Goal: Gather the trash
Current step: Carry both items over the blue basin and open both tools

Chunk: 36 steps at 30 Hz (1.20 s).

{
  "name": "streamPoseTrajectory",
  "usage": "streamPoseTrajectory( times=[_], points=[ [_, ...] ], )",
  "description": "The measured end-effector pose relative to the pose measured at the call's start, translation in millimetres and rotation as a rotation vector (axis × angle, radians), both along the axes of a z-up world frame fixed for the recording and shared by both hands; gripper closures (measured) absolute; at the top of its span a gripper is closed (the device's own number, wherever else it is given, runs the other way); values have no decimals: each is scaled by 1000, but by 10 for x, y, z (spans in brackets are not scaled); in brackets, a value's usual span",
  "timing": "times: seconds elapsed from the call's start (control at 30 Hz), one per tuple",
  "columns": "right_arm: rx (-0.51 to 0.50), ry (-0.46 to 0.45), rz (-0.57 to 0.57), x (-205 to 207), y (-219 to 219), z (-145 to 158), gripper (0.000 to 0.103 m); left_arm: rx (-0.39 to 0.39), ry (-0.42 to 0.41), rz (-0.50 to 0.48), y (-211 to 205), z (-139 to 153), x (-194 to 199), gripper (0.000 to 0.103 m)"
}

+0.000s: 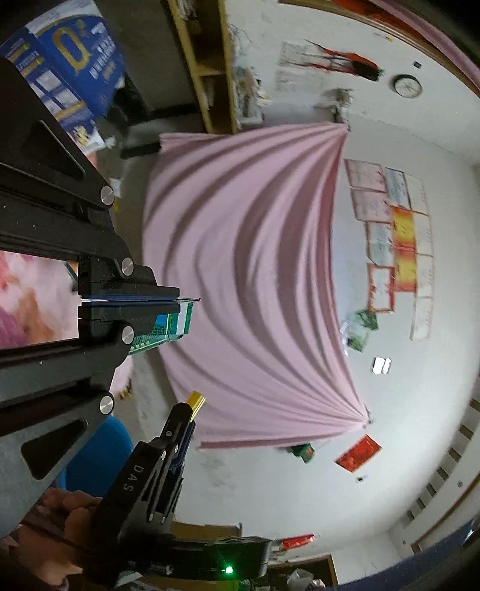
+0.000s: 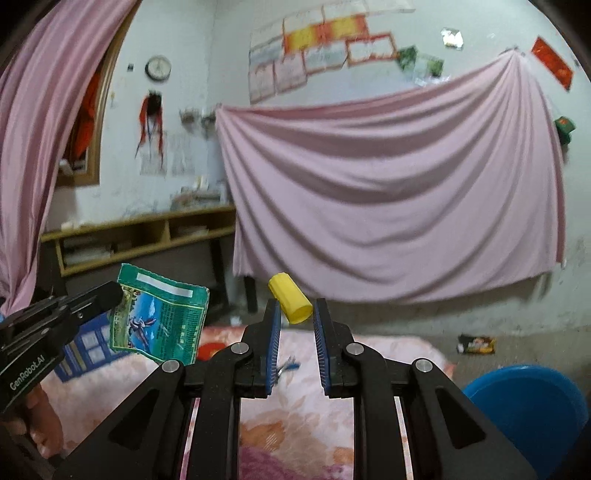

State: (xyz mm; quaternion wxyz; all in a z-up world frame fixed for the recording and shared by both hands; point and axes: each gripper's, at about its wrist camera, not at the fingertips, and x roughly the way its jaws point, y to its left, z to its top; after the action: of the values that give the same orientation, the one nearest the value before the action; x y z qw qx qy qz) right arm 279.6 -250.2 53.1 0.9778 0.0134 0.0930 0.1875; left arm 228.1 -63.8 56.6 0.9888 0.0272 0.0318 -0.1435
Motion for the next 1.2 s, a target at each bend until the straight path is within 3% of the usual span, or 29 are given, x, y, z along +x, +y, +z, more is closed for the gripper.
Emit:
streamPoseTrajectory(
  times=[0.3, 0.47, 0.77, 1.2],
  points=[
    [71, -137, -179, -294, -682, 230, 87, -3, -69, -132, -785, 290, -41, 103],
    [97, -139, -279, -375, -1078, 251, 87, 6, -46, -211, -1315, 320, 5, 103],
    [138, -38, -453, -377, -1687, 166, 87, 6, 59, -306, -2104, 270, 173, 103],
    [170, 165, -554, -196, -2126, -54, 87, 28, 325, -342, -2494, 76, 618, 103]
  ],
)
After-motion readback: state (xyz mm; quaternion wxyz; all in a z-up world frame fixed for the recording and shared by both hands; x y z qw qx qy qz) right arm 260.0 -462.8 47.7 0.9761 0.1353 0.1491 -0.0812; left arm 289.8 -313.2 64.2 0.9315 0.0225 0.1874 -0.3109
